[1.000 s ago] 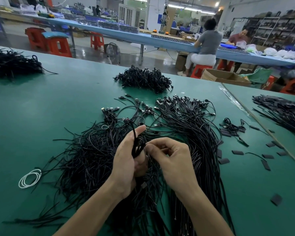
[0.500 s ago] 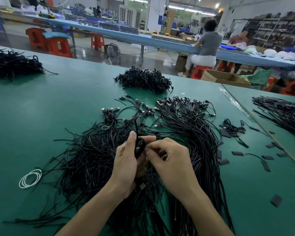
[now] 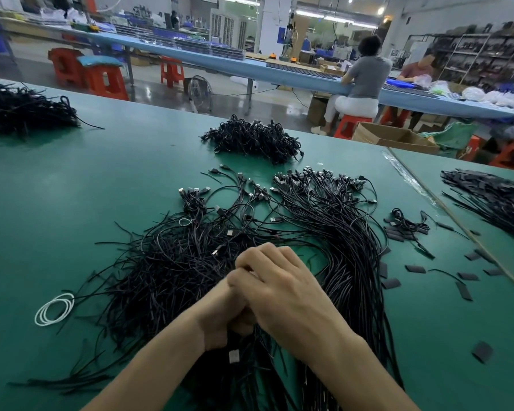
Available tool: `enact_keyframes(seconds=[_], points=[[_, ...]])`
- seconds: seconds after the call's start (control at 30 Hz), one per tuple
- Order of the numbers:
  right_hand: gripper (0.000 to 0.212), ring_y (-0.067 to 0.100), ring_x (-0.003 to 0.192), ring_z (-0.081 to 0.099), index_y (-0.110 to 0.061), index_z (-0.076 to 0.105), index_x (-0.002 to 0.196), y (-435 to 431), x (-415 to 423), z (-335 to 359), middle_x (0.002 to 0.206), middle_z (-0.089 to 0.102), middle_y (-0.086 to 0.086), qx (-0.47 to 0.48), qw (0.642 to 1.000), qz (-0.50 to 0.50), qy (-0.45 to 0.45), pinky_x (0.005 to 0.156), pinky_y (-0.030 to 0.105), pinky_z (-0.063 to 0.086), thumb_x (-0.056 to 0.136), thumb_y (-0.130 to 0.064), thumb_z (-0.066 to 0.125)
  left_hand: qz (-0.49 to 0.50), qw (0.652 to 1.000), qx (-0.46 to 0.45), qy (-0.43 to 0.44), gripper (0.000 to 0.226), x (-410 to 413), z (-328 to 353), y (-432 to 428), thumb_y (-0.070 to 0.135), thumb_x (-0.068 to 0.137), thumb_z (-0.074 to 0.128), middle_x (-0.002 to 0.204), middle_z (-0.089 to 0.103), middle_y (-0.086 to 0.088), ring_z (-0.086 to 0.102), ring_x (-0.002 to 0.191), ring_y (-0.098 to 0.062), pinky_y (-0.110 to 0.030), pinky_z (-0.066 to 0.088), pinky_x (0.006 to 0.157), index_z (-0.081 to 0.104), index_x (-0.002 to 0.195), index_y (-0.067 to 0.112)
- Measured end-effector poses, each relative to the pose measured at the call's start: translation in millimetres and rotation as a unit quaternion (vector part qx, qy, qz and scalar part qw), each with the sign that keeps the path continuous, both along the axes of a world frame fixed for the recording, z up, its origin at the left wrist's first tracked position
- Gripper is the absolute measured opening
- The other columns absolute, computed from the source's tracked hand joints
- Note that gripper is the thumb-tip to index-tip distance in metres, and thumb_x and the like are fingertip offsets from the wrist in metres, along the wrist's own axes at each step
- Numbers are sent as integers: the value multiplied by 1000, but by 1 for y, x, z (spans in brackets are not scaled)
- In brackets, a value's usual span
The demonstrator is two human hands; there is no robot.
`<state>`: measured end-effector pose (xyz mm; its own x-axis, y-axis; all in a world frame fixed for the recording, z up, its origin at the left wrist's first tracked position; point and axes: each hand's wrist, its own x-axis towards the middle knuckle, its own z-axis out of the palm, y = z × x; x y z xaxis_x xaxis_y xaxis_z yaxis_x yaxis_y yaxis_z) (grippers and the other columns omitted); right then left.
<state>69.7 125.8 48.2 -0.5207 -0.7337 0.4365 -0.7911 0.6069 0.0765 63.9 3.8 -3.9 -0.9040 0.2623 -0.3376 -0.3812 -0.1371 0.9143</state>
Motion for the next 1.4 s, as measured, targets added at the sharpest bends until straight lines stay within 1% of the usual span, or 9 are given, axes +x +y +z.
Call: enact_keyframes(seconds=[0.1, 0.33, 0.47, 0.57, 0.8, 0.9, 1.07, 1.27, 1.4], points=[[9, 14, 88, 46, -19, 63, 93, -2, 0, 1, 96, 56, -6, -72, 997, -28, -18, 80, 32, 42, 86, -16, 60, -5, 999, 41, -14, 16, 2, 0, 7, 50, 58, 62, 65, 52, 1, 43, 61, -14, -29, 28, 55, 68, 59, 35], [20, 3, 83, 52, -33, 51, 93, 10, 1, -10, 89, 52, -19, -186, 940, -196, -207, 76, 24, 50, 88, -49, 61, 176, 981, 60, -59, 56, -19, 6, -1, 54, 98, 47, 48, 48, 3, 38, 39, -9, -20, 31, 37, 79, 72, 17], [13, 0, 81, 60, -28, 64, 90, 11, -3, -19, 86, 63, -17, -246, 905, -214, -274, 76, 27, 54, 88, -40, 69, 176, 981, 82, -26, 58, -16, 9, 1, 55, 101, 41, 69, 60, -7, 48, 54, -18, -21, 32, 44, 81, 86, 16], [16, 2, 75, 66, -26, 71, 87, 6, -2, -21, 88, 70, -16, -305, 882, -197, -301, 70, 25, 57, 86, -42, 69, 171, 982, 81, -13, 55, -13, 13, 2, 55, 100, 42, 84, 77, -12, 74, 70, -26, -28, 55, 53, 81, 84, 19], [10, 0, 68, 68, -25, 75, 82, 6, -8, -17, 73, 73, -15, -371, 813, -193, -405, 60, 14, 52, 88, -31, 71, 136, 984, 110, 18, 53, -9, 19, 4, 53, 100, 41, 92, 77, -14, 76, 77, -25, -28, 58, 58, 81, 95, 18], [9, 10, 69, 71, -24, 78, 87, 8, -8, -16, 75, 75, -9, -394, 795, -190, -421, 69, 30, 59, 89, -22, 70, 127, 985, 116, 31, 54, -7, 19, 3, 52, 102, 37, 56, 66, 0, 65, 46, -13, -19, 48, 42, 80, 100, 20], [14, -1, 68, 68, -26, 74, 81, 8, -5, -15, 71, 72, -15, -382, 835, -192, -346, 62, 9, 48, 89, -15, 71, 142, 986, 67, 48, 53, -12, 11, 4, 58, 100, 36, 46, 29, 6, 24, 41, -8, -19, 23, 38, 79, 100, 28], [6, 10, 84, 58, -20, 69, 94, 5, 3, -16, 91, 58, -10, -135, 971, -169, -100, 70, 27, 54, 96, -18, 63, 189, 979, 54, 59, 60, -14, 7, 8, 63, 92, 48, 48, 32, 2, 25, 38, -9, -19, 23, 35, 60, 53, 19], [13, 16, 83, 51, -17, 65, 91, 9, 1, -9, 90, 56, -4, -8, 995, -99, -12, 72, 29, 46, 80, -11, 71, 150, 987, 21, 55, 58, -12, 8, 7, 64, 88, 51, 46, 30, 5, 20, 40, -10, -21, 20, 38, 48, 52, 20]])
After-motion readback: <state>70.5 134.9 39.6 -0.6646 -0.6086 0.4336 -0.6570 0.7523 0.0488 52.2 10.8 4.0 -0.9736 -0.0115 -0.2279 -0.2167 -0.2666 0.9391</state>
